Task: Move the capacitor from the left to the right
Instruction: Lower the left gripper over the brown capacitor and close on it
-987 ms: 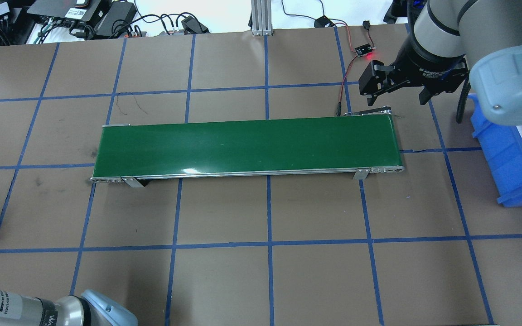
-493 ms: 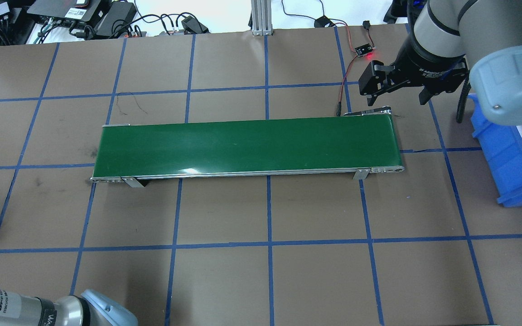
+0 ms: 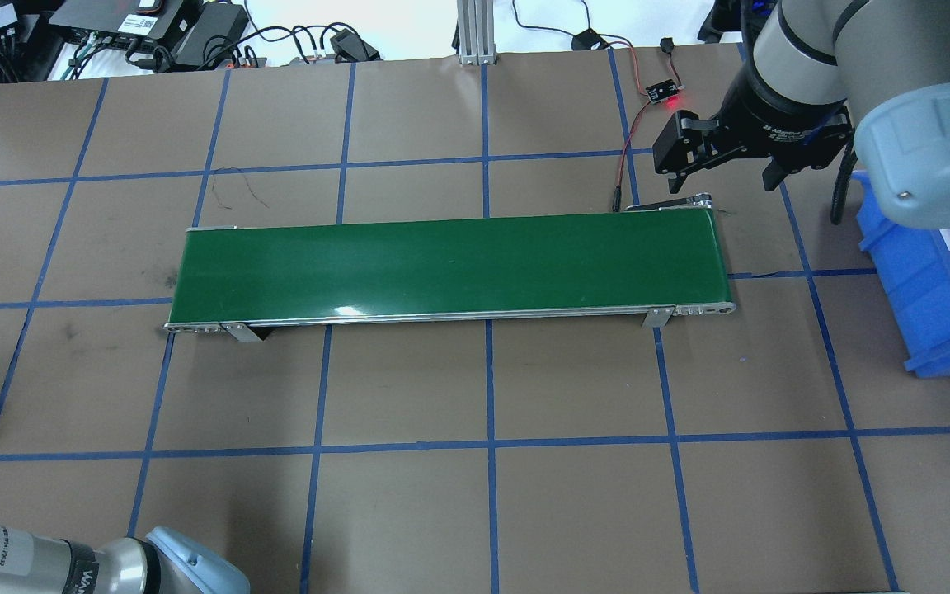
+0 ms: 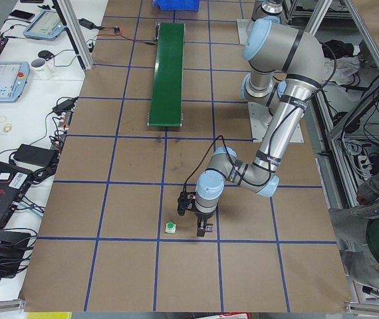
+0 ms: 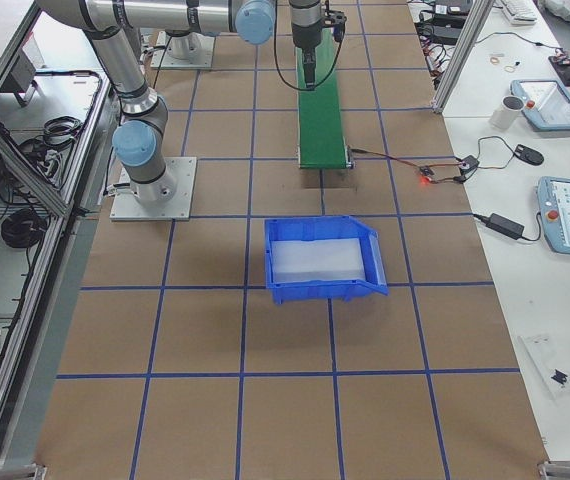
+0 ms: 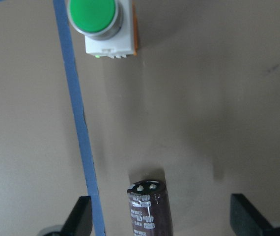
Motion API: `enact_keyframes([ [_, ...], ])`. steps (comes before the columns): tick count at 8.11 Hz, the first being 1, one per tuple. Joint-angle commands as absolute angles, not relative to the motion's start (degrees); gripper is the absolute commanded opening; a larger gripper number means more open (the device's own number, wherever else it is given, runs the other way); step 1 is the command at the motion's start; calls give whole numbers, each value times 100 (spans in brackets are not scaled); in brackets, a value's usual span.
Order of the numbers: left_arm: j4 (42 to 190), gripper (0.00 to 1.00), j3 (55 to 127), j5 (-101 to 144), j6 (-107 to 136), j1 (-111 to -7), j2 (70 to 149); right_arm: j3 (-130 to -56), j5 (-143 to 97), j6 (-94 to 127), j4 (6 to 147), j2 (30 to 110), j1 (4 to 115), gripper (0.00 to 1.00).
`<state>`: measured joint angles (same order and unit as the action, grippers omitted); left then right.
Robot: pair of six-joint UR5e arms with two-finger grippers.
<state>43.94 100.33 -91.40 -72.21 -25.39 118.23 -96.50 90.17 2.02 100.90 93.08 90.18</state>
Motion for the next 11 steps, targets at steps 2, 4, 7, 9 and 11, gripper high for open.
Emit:
enact_keyframes([
  [2,4237,97,10028,-9123,-7259,-2339,12059,-9650,9017,202,10090,9308,9018,100],
  [4,4236,93,10072,-9176,-7452,-2190,12024,-9650,9018,193,10090,9308,9018,100],
  [7,4236,88,10116,-9193,-7611,-2057,11953,-9650,9017,193,10090,9308,9018,100],
  [9,4236,81,10116,-9193,-7576,-2057,11962,-9650,9017,193,10090,9308,9018,100],
  [11,4236,84,10125,-9150,-7524,-2057,11971,-9650,9018,193,10090,9308,9018,100],
])
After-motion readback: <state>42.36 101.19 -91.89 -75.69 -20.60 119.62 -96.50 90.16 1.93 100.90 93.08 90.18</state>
